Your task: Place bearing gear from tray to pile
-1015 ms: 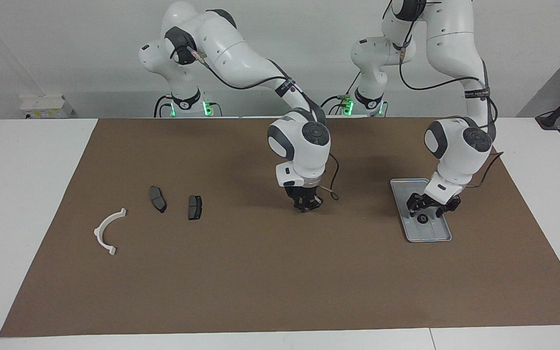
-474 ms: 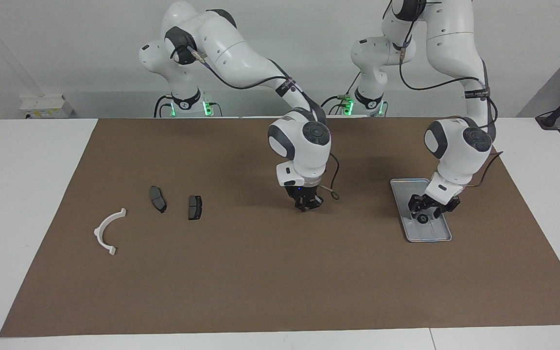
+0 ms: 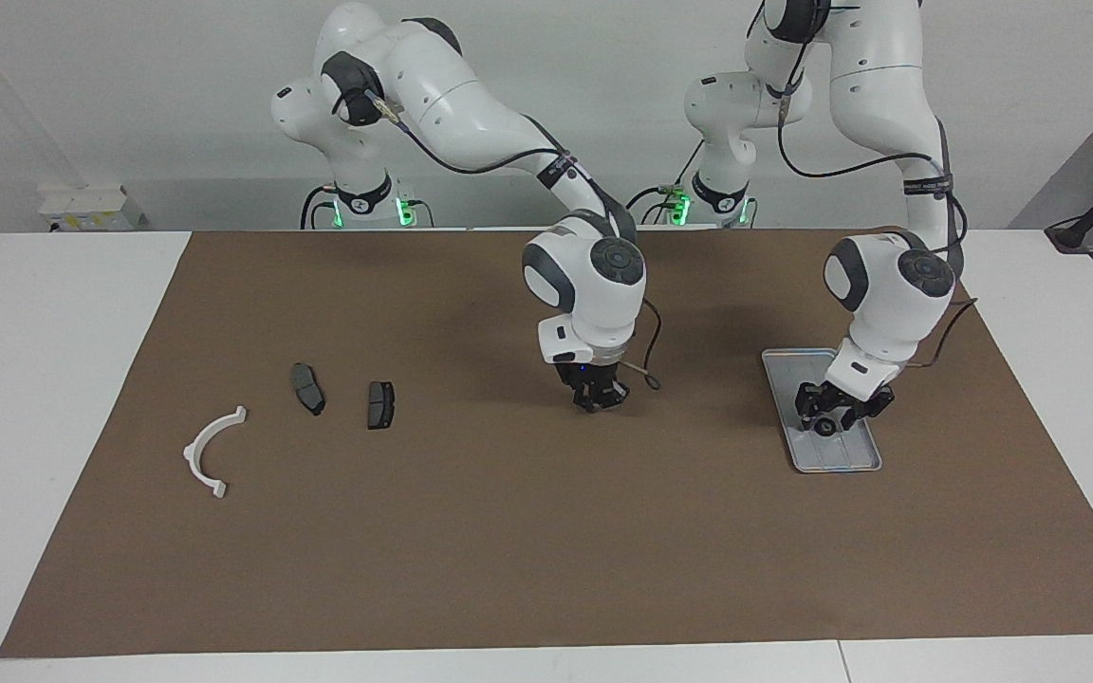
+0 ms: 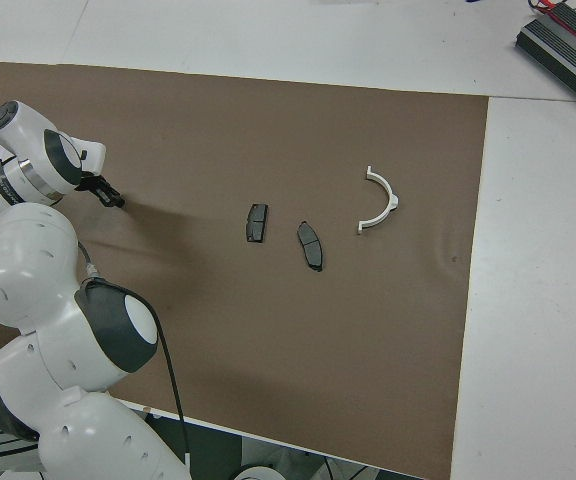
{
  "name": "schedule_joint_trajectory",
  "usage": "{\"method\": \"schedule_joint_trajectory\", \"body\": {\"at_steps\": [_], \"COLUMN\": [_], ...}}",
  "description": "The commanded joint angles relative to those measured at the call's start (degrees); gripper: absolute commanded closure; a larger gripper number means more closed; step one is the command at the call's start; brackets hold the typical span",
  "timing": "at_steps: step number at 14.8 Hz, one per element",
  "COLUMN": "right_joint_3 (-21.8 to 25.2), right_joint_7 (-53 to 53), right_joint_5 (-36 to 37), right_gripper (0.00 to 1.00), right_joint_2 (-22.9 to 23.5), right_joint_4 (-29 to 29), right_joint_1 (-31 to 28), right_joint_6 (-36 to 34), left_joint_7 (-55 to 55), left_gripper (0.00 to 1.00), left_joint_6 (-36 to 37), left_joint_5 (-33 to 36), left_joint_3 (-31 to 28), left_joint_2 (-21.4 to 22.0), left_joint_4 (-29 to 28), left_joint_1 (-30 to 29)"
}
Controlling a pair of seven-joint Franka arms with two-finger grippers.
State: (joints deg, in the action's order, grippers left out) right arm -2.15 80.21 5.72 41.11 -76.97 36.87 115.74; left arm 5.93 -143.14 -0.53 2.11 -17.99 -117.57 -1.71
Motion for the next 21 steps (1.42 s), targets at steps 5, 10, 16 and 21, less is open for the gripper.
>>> {"method": "schedule_joint_trajectory", "body": {"at_steps": [5,10,16,21], "right_joint_3": [-0.22,-0.22,-0.22,-0.22], "right_joint_7": [-11.10,-30.24,-56.89,-70.18], "right_joint_5": [-0.36,-0.63,-0.54,-0.63], "right_gripper": [1.00,1.00,1.00,1.00], "right_joint_2": [-6.47,-12.45,-14.22,-15.53], "right_joint_4": [2.00,1.83,1.04,-5.62], "right_joint_1": [-6.09,-14.61,-26.39,-34.04], "right_joint_6": [-8.68,-14.22,-15.20,-8.36], "left_joint_7": [-1.45,-1.19,-3.19,-17.93], "left_gripper": [0.65,0.82,0.83,0.90], "left_joint_6": [-1.62,-1.00,13.74,20.08], "left_joint_5": [-0.79,-0.70,-0.70,-0.18], "left_joint_3": [-0.70,-0.70,-0.61,-0.70], "left_joint_2": [0.06,0.06,0.06,2.07], "left_joint_4": [-1.09,0.14,11.90,15.78], "left_joint_1": [0.92,0.83,1.79,9.86]}}
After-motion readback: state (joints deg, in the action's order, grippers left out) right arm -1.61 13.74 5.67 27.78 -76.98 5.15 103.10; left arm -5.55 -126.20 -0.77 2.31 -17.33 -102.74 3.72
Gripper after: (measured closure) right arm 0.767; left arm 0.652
